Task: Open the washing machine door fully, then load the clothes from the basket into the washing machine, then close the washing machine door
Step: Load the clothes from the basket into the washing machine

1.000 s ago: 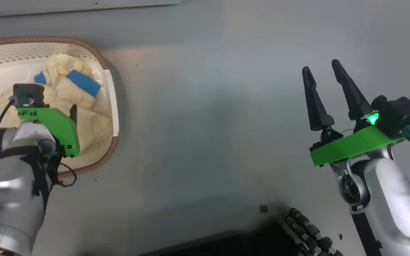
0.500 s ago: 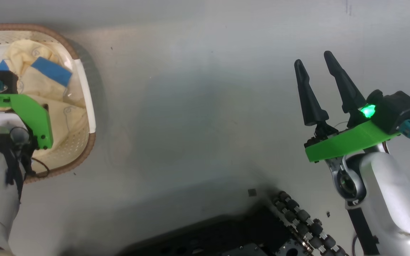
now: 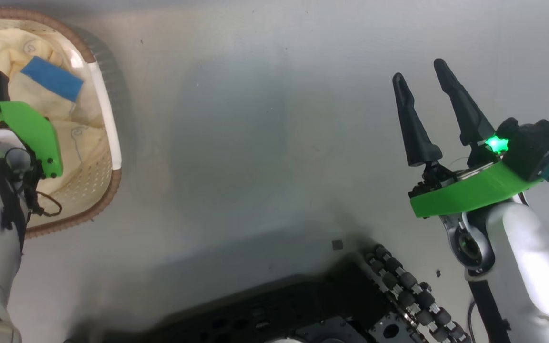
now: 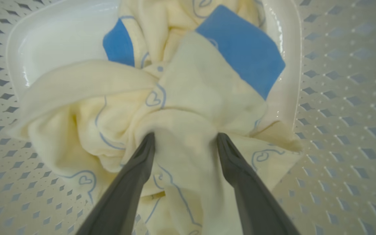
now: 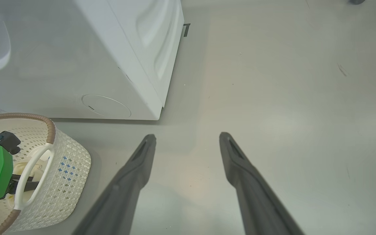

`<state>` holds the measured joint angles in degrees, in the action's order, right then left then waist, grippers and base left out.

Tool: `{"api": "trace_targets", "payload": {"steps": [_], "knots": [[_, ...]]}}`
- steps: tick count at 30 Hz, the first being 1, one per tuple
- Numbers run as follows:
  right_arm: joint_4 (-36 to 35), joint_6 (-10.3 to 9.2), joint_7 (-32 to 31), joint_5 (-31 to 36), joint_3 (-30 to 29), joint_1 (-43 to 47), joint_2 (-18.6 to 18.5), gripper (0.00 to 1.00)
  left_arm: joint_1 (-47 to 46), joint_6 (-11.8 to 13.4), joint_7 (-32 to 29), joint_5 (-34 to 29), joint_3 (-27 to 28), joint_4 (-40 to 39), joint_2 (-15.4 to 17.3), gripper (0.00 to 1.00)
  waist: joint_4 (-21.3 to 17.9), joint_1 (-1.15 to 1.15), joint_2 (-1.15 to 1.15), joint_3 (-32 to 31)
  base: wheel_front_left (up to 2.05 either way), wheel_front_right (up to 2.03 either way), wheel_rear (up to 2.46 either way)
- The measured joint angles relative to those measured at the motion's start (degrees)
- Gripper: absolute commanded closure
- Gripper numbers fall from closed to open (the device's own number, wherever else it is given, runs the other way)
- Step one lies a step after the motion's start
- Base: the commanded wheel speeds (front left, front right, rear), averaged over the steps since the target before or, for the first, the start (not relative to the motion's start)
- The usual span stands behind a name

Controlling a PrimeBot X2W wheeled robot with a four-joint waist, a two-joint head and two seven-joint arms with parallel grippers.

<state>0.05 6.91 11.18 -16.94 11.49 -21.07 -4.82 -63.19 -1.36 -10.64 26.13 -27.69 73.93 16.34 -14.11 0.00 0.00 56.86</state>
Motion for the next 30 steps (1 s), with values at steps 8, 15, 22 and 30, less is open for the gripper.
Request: {"api": "trace_targets", "payload": {"steps": [8,15,22,30], "knots": [[-1.3,0.0,-0.9,0.4,-0.4,1.3,0.1,0.0,0.0,-0.1,0.7,0.0,-0.4,0.1,-1.3,1.0,0.4,0.0,0.0,-0.3,0.0,0.0,0.0],[0.0,0.0,-0.5,0.4,0.0,0.0,0.2,0.0,0.9,-0.7,2.8,1.8,0.1,0.2,-2.8,1.0,0.5,0.0,0.0,-2.6,0.0,0.0,0.0],[2.7,0.0,0.0,0.4,0.5,-0.7,0.2,0.0,5.3,-2.2,7.2,2.7,-0.1,0.3,-4.5,1.0,1.4,0.0,0.0,-9.0,0.0,0.0,0.0],[4.7,0.0,0.3,0.2,0.1,-0.4,0.0,0.0,9.5,-3.7,15.0,2.7,-1.0,0.3,-5.7,1.0,2.7,0.0,0.0,-17.9,0.0,0.0,0.0]]}}
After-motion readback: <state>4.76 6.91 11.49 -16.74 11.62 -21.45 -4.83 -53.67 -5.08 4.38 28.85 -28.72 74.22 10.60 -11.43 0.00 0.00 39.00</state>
